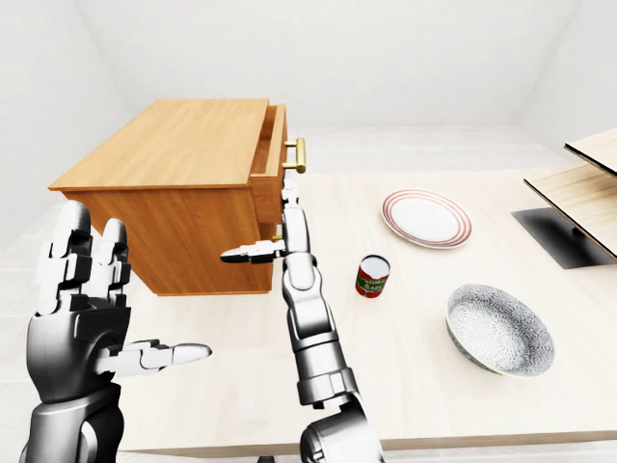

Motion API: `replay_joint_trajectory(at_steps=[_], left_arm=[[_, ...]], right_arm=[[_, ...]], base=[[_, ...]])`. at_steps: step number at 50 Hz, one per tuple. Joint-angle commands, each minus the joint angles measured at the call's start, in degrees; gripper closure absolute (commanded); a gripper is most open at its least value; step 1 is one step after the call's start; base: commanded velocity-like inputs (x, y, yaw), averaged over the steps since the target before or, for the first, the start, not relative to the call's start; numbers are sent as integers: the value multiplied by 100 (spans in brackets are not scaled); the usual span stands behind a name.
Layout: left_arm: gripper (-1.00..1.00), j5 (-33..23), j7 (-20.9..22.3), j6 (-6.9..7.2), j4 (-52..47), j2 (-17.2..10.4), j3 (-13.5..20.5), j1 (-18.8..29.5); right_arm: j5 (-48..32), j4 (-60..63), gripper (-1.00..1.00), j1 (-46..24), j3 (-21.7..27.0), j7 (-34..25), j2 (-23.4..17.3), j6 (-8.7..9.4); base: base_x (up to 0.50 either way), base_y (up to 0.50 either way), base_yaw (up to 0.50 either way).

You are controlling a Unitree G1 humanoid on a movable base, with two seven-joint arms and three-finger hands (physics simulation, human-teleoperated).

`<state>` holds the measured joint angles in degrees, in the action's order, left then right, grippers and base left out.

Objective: Close the top drawer of the cabinet.

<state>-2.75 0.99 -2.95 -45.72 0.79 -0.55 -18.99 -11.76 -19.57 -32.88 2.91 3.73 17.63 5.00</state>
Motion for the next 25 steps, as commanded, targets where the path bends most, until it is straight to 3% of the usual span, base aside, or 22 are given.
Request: replay_joint_trajectory(at_steps=[1, 25], left_arm=[[-100, 6, -1, 30, -18, 1, -1, 15], [-100, 39, 11, 4, -4, 4, 12, 2]], right_arm=[[-117, -48, -100, -19, -1630, -348, 237, 0], [-236, -156, -100, -39, -1713, -409, 237, 0]], base=[[0, 0, 0], [0, 0, 0]])
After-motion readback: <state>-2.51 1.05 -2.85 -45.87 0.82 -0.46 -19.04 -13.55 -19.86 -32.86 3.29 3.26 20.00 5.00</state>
